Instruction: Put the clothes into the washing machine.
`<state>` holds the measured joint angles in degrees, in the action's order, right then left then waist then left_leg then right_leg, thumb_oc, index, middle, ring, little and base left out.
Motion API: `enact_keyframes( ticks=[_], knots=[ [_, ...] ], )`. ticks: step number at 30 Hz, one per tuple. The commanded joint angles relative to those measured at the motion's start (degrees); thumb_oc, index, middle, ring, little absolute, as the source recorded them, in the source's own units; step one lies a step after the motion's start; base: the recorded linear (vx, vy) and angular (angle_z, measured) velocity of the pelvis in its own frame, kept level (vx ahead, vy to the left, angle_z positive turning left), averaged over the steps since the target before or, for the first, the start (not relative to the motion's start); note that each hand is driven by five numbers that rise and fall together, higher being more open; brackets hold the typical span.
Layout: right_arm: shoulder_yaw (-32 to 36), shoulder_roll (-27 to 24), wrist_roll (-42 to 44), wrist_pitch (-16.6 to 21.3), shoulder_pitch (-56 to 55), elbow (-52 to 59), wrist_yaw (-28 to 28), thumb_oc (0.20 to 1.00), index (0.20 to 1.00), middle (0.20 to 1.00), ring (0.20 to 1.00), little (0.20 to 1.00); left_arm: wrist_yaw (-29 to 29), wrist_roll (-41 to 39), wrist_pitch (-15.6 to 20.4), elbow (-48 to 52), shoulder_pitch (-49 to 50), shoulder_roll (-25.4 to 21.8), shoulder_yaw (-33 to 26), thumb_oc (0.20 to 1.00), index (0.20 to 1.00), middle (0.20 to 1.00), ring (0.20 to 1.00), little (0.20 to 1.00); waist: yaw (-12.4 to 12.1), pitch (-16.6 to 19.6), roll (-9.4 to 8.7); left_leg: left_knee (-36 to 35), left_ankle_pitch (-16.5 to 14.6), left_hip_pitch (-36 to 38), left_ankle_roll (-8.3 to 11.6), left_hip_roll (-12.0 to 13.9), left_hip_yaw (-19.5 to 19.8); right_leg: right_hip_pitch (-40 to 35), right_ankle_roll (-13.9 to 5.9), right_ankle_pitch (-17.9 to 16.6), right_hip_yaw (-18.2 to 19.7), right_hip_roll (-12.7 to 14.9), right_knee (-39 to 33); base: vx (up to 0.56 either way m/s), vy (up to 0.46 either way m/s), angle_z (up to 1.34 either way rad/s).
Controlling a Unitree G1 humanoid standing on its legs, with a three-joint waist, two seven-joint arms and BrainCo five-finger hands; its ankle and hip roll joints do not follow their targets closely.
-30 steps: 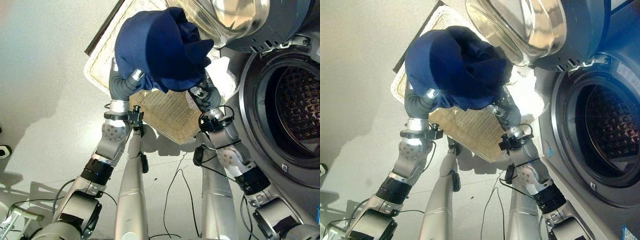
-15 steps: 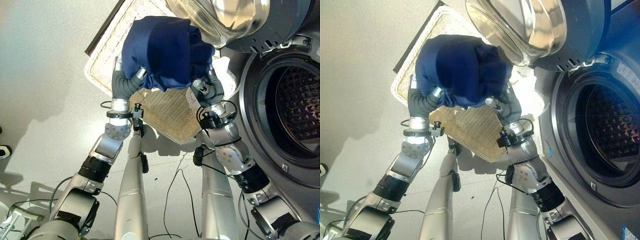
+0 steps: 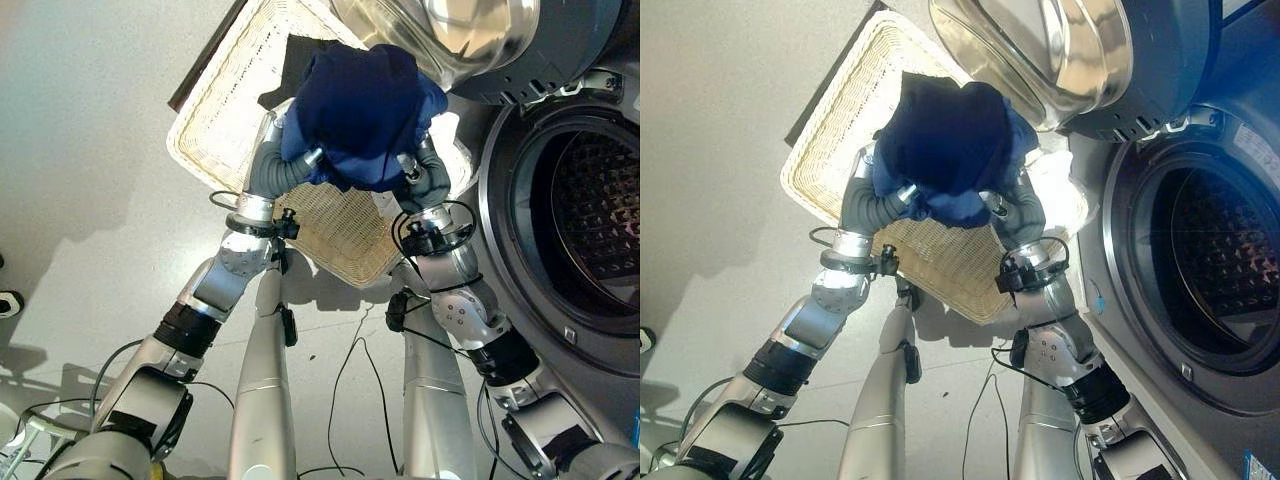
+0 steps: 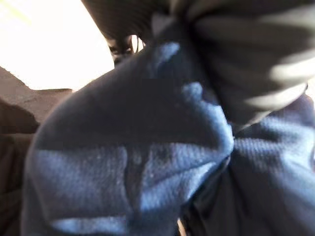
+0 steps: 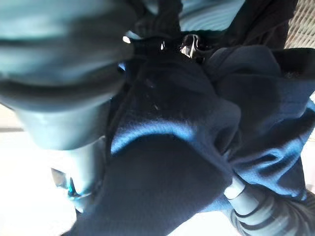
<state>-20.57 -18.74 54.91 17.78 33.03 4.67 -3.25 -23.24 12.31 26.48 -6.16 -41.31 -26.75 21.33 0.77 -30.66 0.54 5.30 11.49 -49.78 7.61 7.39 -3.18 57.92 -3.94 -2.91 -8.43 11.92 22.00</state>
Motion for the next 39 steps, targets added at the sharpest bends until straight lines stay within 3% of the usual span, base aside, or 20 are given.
enact_keyframes(
  ticks=[1, 14, 25, 26, 27, 28, 29, 39],
  knots=[
    [-1.12, 0.83, 2.52, 2.4, 0.5, 8.36, -2.99, 1.0, 1.0, 1.0, 1.0, 1.0, 2.42, 6.95, 3.34, 3.44, -3.36, -1.77, 2.54, 0.2, 0.2, 0.2, 0.2, 0.2, 0.67, 0.87, -1.02, 2.48, -2.19, -2.37, 1.06, 0.25, 1.16, -3.85, -7.83, -7.32, -0.38, 0.52, -10.68, 0.0, 0.0, 0.0],
    [-1.67, -0.01, 4.52, 1.7, 0.41, 8.48, -4.61, 1.0, 1.0, 1.0, 1.0, 1.0, 2.67, 15.77, 2.14, 3.85, -5.59, -3.48, 6.15, 0.2, 0.2, 0.2, 0.2, 0.2, 0.98, 0.87, -1.06, 2.62, -2.28, -2.6, 1.09, 0.44, 1.02, -3.41, -8.21, -7.34, -0.28, 0.78, -10.3, 0.0, 0.0, 0.0],
    [-1.46, -0.14, 5.94, 1.86, 0.5, 8.67, -5.35, 1.0, 1.0, 1.0, 1.0, 1.0, 2.99, 17.59, 1.63, 3.4, -6.49, -4.67, 7.13, 0.2, 0.2, 0.2, 0.2, 0.2, 1.09, 0.87, -1.08, 2.47, -2.22, -2.86, 1.14, 0.48, 1.08, -2.97, -8.37, -7.58, -0.19, 0.81, -10.36, 0.0, 0.0, 0.0],
    [-1.43, -0.09, 6.02, 2.25, 0.53, 8.65, -5.77, 0.652, 0.652, 0.652, 0.652, 0.652, 3.25, 17.75, 1.67, 3.29, -6.63, -4.84, 7.25, 0.2, 0.2, 0.2, 0.2, 0.2, 1.08, 0.87, -1.08, 2.41, -2.23, -2.85, 1.15, 0.44, 1.04, -3.01, -8.36, -7.61, -0.22, 0.79, -10.48, 0.0, 0.0, 0.0],
    [-1.41, 0.0, 5.85, 2.28, 0.52, 8.74, -5.73, 0.533, 0.533, 0.533, 0.533, 0.533, 3.36, 17.71, 1.68, 3.3, -6.62, -4.85, 7.22, 0.2, 0.2, 0.2, 0.2, 0.2, 1.06, 0.87, -1.08, 2.37, -2.23, -2.83, 1.16, 0.44, 1.03, -3.07, -8.38, -7.62, -0.25, 0.8, -10.54, 0.0, 0.0, 0.0],
    [-1.4, 0.05, 5.76, 2.3, 0.51, 8.8, -5.69, 0.482, 0.482, 0.482, 0.482, 0.482, 3.4, 17.74, 1.68, 3.32, -6.61, -4.85, 7.2, 0.2, 0.2, 0.2, 0.2, 0.2, 1.06, 0.87, -1.09, 2.34, -2.22, -2.81, 1.16, 0.44, 1.02, -3.1, -8.38, -7.62, -0.27, 0.8, -10.58, 0.0, 0.0, 0.0],
    [-1.37, 0.14, 5.77, 2.44, 0.47, 9.05, -5.65, 0.2, 0.2, 0.2, 0.2, 0.2, 3.46, 17.9, 1.61, 3.35, -6.51, -4.92, 7.28, 0.2, 0.2, 0.2, 0.2, 0.2, 1.09, 0.87, -1.07, 2.41, -2.21, -2.83, 1.16, 0.51, 1.02, -3.06, -8.38, -7.62, -0.21, 0.8, -10.51, 0.0, 0.0, 0.0],
    [-0.95, 0.62, 6.13, 3.19, 0.54, 8.81, -5.98, 0.2, 0.2, 0.2, 0.2, 0.2, 4.42, 17.66, 1.13, 2.76, -6.5, -4.96, 7.33, 0.2, 0.2, 0.2, 0.2, 0.2, 1.07, 0.87, -1.08, 2.12, -2.12, -2.79, 1.16, 0.56, 1.02, -3.02, -8.4, -7.69, -0.23, 0.72, -10.61, 0.0, 0.0, 0.0]
  ],
)
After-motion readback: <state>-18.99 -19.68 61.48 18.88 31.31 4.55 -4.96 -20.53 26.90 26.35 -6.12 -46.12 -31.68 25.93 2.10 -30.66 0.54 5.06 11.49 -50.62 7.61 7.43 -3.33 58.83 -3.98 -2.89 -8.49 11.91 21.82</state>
